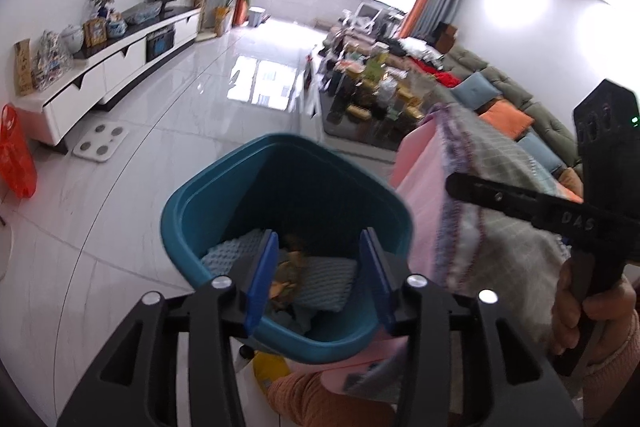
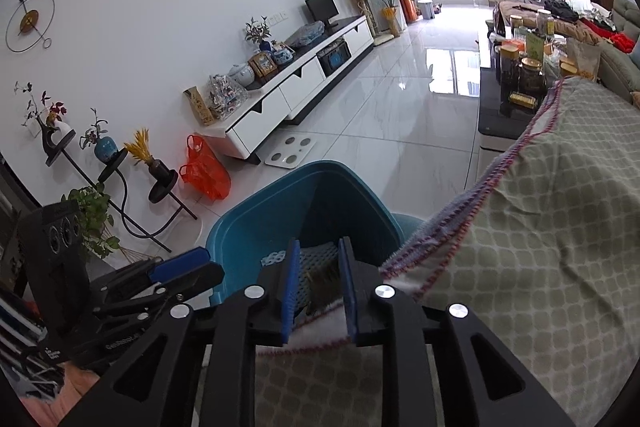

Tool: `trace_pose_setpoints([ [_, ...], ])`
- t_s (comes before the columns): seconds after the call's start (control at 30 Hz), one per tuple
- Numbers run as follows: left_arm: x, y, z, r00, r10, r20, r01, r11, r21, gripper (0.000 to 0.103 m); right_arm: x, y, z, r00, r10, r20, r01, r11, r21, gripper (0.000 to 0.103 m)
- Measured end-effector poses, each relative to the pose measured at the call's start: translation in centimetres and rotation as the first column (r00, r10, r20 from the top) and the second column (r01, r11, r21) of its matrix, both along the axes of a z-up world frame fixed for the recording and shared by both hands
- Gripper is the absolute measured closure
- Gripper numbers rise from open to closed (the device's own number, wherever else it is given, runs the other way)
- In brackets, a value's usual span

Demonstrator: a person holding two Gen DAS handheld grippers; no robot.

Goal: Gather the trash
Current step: 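Open both grippers over the teal bin to drop net and wrapper, then move both tools back over the bed toward the remaining trash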

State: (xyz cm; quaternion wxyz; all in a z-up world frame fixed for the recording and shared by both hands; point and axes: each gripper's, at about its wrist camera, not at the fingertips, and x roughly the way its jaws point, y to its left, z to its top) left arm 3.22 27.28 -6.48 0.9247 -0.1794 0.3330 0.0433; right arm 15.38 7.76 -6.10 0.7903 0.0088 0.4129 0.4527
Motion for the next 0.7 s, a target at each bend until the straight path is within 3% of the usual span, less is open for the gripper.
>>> trace_pose_setpoints([
  [0.17, -0.9, -2.5, 1.8, 0.994, -0.069, 0.088, 0.068, 0.998, 0.011, 0.046, -1.0, -2.9, 1.4, 0.999, -0.022, 0.038, 0.021, 0.999, 0.030, 0.075],
  [0.37, -0.8, -7.0, 3.6, 0.968, -0.199, 0.154, 0.195, 0.980, 0.040, 0.039, -2.5, -7.6, 3.1, 0.993, -0.082, 0.085, 0.076, 0.995, 0.067, 0.065],
  [0.57, 0.3, -12.8, 4.2, 0.924, -0.347, 0.159, 0.340, 0.938, 0.069, 0.039, -4.1, -14.8, 4.5, 0.969, -0.208, 0.134, 0.195, 0.976, 0.099, 0.060],
  [0.7, 1.1, -17.2, 4.1, 0.882, -0.448, 0.148, 0.441, 0.894, 0.074, 0.039, -4.9, -20.0, 4.6, 0.939, -0.311, 0.146, 0.299, 0.949, 0.098, 0.057],
])
